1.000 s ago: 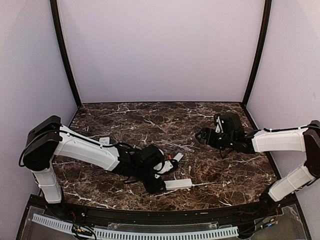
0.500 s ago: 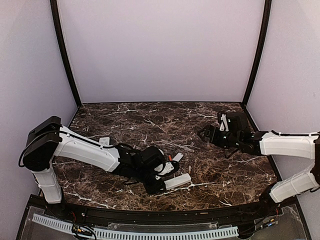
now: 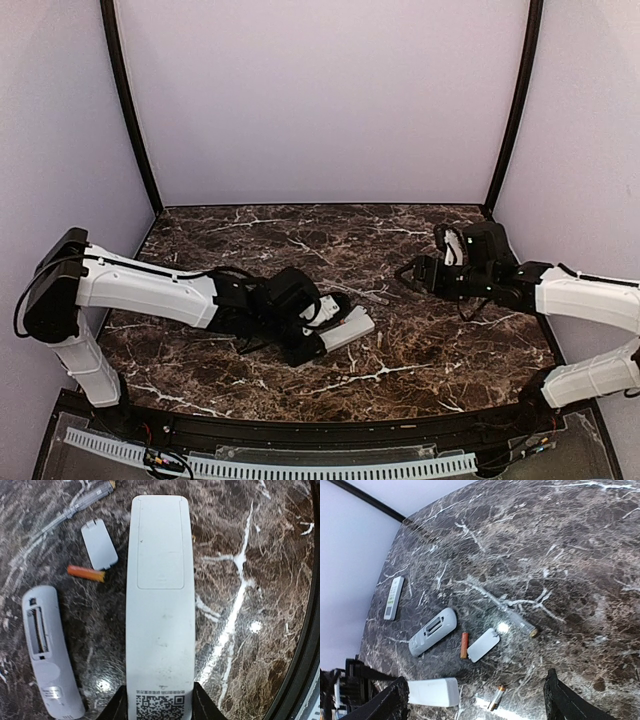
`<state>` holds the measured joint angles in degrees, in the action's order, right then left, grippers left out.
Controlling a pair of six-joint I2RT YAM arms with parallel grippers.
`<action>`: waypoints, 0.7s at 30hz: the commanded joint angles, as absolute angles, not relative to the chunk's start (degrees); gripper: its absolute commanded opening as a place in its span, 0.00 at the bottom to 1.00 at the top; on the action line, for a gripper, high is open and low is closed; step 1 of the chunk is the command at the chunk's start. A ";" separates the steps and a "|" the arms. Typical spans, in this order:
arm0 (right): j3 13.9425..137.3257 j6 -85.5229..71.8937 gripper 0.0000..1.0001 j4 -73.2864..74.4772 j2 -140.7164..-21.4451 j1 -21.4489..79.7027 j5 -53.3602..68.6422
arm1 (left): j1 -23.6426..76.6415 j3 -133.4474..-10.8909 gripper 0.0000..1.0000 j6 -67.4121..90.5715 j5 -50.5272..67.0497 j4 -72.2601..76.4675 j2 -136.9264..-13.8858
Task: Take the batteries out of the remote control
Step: Pick up the remote control from the center of the board, then pass from the left arm to the right
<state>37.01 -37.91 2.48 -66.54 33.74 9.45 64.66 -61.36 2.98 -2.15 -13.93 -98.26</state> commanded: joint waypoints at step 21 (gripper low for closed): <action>32.15 -55.04 0.74 -18.74 -70.54 37.88 31.45 | 62.36 -62.22 0.16 -9.68 -1.80 -8.20 -86.12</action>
<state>33.06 -50.78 -12.97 -69.60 37.21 30.79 62.46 -62.85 -9.45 -4.23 -10.83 -89.30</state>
